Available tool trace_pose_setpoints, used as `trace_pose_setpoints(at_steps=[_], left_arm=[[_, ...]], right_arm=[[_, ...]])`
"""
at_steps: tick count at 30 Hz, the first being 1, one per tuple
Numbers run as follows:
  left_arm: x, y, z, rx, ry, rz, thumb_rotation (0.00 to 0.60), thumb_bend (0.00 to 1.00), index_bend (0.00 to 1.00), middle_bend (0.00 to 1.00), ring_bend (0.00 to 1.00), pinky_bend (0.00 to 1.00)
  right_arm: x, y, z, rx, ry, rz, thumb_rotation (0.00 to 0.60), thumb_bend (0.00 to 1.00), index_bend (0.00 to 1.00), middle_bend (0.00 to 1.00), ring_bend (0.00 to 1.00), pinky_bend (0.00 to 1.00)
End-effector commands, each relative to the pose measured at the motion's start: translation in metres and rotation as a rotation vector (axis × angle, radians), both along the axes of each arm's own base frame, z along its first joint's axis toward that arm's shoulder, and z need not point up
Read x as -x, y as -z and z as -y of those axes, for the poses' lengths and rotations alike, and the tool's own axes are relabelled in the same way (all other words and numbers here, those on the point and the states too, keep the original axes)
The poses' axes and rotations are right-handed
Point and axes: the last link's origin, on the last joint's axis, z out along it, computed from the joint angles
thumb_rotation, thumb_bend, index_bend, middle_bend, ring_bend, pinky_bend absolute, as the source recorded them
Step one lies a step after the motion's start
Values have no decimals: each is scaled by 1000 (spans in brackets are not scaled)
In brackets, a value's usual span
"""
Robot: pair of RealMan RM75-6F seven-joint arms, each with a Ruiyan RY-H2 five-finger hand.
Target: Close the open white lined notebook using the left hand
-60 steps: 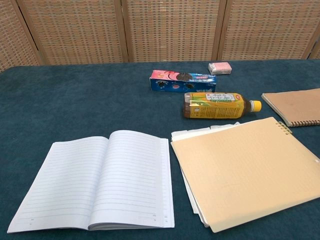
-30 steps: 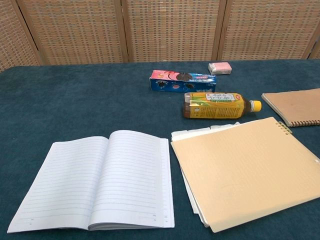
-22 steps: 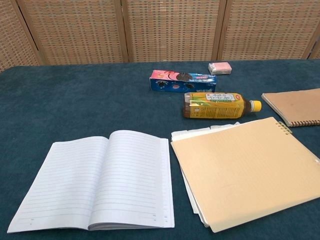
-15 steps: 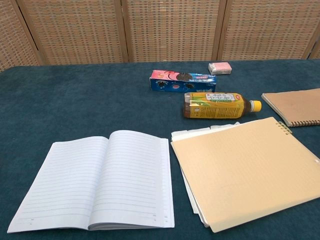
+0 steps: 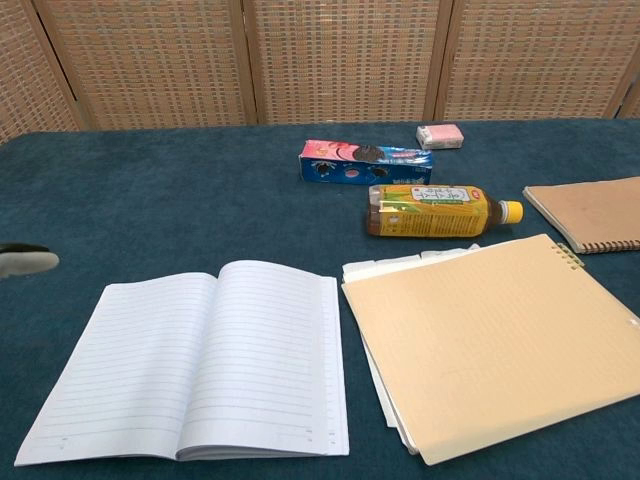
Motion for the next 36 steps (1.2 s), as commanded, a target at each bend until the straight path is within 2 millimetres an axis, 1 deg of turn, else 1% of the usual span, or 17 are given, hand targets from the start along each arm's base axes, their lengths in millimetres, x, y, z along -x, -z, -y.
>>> trace_pose_setpoints(at_steps=[1, 5, 15, 18, 19, 22, 36], left_arm=[[2, 10, 1, 17, 2, -29, 600, 213, 0, 0, 0, 0], [-1, 22, 1, 20, 9, -51, 600, 263, 0, 0, 0, 0], [-11, 51, 1, 60, 12, -72, 600, 262, 0, 0, 0, 0], [-13, 59, 1, 59, 15, -88, 600, 262, 0, 0, 0, 0], [-15, 65, 0, 53, 19, -98, 600, 261, 0, 0, 0, 0], [-18, 71, 0, 43, 20, -100, 600, 262, 0, 0, 0, 0], [-24, 83, 2, 45, 41, -140, 600, 262, 0, 0, 0, 0]], right_arm=[[0, 0, 0, 0, 1, 1, 600, 118, 10, 0, 0, 0], [0, -1, 0, 2, 1, 5, 600, 118, 11, 0, 0, 0], [1, -4, 1, 7, 2, 17, 600, 117, 11, 0, 0, 0], [1, -4, 1, 8, 2, 22, 600, 117, 11, 0, 0, 0], [0, -5, 1, 10, 1, 28, 600, 117, 11, 0, 0, 0], [0, -6, 1, 12, 1, 33, 600, 118, 12, 0, 0, 0], [0, -6, 1, 12, 2, 40, 600, 118, 12, 0, 0, 0]])
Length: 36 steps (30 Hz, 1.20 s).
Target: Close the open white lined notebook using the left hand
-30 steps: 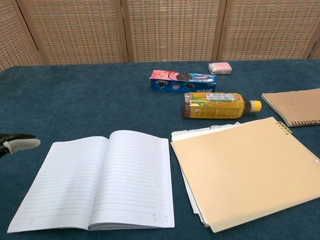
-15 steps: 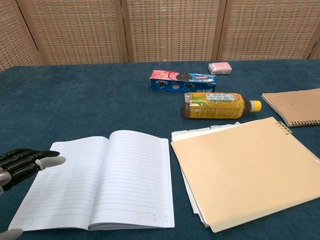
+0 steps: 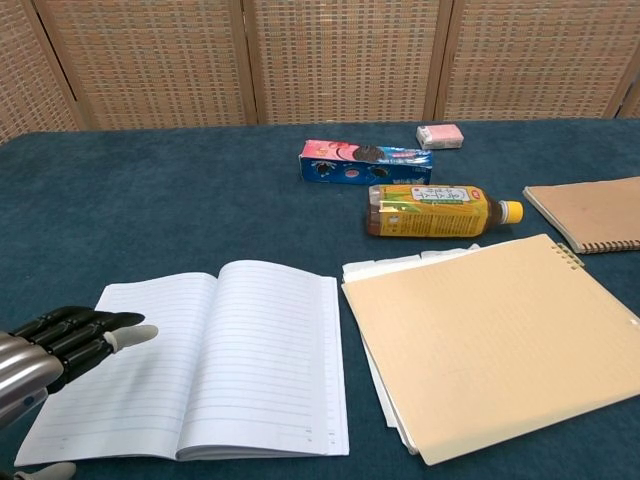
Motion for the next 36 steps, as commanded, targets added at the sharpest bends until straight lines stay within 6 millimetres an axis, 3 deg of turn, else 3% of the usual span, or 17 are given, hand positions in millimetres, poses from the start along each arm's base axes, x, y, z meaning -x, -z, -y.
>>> trace_pose_setpoints(at_steps=[1, 32, 36], left_arm=[[0, 2, 1, 2, 1, -7, 600, 262, 0, 0, 0, 0], [5, 8, -6, -16, -35, -22, 600, 275, 0, 0, 0, 0], [4, 6, -9, -46, -30, -20, 600, 368, 0, 0, 0, 0]], right_arm=[[0, 0, 0, 1, -1, 1, 600, 118, 12, 0, 0, 0], [-4, 0, -2, 1, -17, 23, 600, 117, 16, 0, 0, 0], [-4, 0, -2, 1, -20, 27, 600, 117, 19, 0, 0, 0]])
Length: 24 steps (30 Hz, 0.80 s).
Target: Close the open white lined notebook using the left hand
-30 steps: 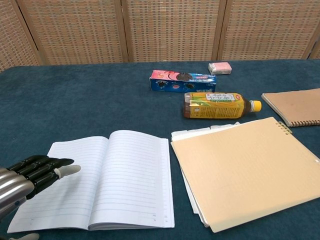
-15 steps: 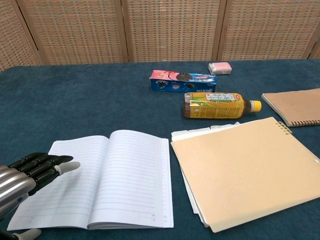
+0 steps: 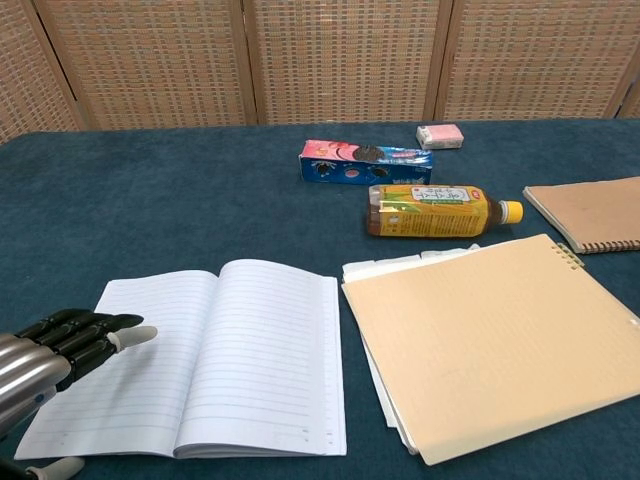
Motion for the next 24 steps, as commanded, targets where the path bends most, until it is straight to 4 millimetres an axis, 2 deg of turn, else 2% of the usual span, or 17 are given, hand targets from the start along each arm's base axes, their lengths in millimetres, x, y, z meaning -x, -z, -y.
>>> trace_pose_setpoints(at_steps=[1, 4, 6, 17, 21, 24], left_arm=[[-1, -2, -2, -22, 9, 3, 600, 418, 0, 0, 0, 0], [-2, -6, -5, -55, 39, -6, 600, 520, 0, 0, 0, 0], [-4, -9, -6, -76, 63, -11, 600, 541, 0, 0, 0, 0], [-17, -18, -15, -155, 173, -24, 600, 532, 0, 0, 0, 0], [-23, -24, -15, -176, 190, 15, 600, 445, 0, 0, 0, 0], [-28, -30, -15, -198, 205, 34, 600, 435, 0, 0, 0, 0]], right_arm=[[0, 0, 0, 1, -2, 1, 600, 117, 20, 0, 0, 0], [0, 0, 0, 0, -3, 2, 600, 117, 20, 0, 0, 0], [0, 0, 0, 1, -3, 2, 600, 117, 20, 0, 0, 0], [0, -1, 0, 7, -2, 7, 600, 117, 21, 0, 0, 0], [-1, -2, 0, 13, -9, 13, 600, 117, 24, 0, 0, 0], [-1, -2, 0, 18, -14, 18, 600, 118, 28, 0, 0, 0]])
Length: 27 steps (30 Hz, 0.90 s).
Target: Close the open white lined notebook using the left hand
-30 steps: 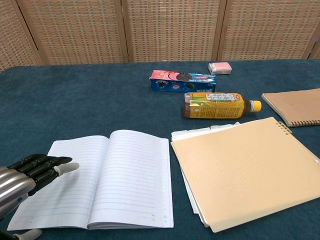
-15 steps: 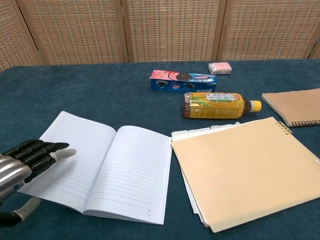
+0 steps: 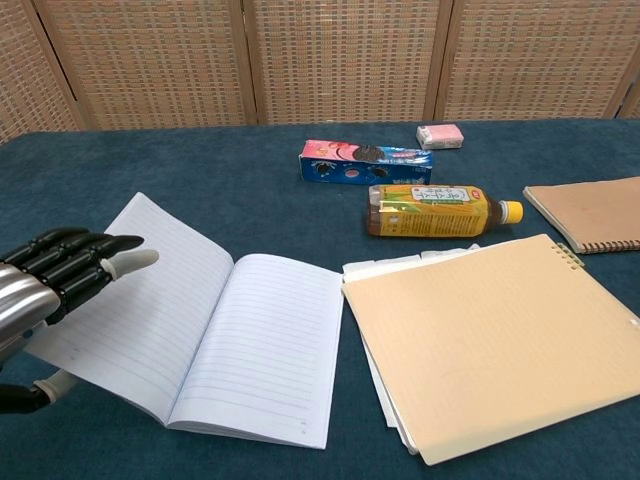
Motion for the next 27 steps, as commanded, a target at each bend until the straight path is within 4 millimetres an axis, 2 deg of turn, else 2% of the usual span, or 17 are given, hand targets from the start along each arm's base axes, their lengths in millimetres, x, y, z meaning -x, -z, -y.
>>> trace_pose_setpoints(at_steps=[1, 5, 10, 16, 27], left_arm=[[-5, -5, -1, -21, 20, 19, 600, 434, 0, 0, 0, 0], [-12, -9, -4, -44, 41, 42, 600, 428, 0, 0, 0, 0], [-34, -14, -17, -83, 84, 82, 600, 420, 0, 0, 0, 0], [-54, -10, -32, -86, 107, 89, 600, 418, 0, 0, 0, 0], [-62, -4, -39, -79, 120, 58, 600, 415, 0, 0, 0, 0]], right_arm=[[0, 0, 0, 2, -2, 3, 600, 118, 28, 0, 0, 0], [0, 0, -1, 0, -2, 2, 600, 117, 30, 0, 0, 0], [0, 0, 0, 2, 1, 1, 600, 117, 31, 0, 0, 0], [1, 0, 0, 3, 4, 3, 600, 117, 31, 0, 0, 0], [1, 0, 0, -4, 5, 6, 600, 117, 32, 0, 0, 0]])
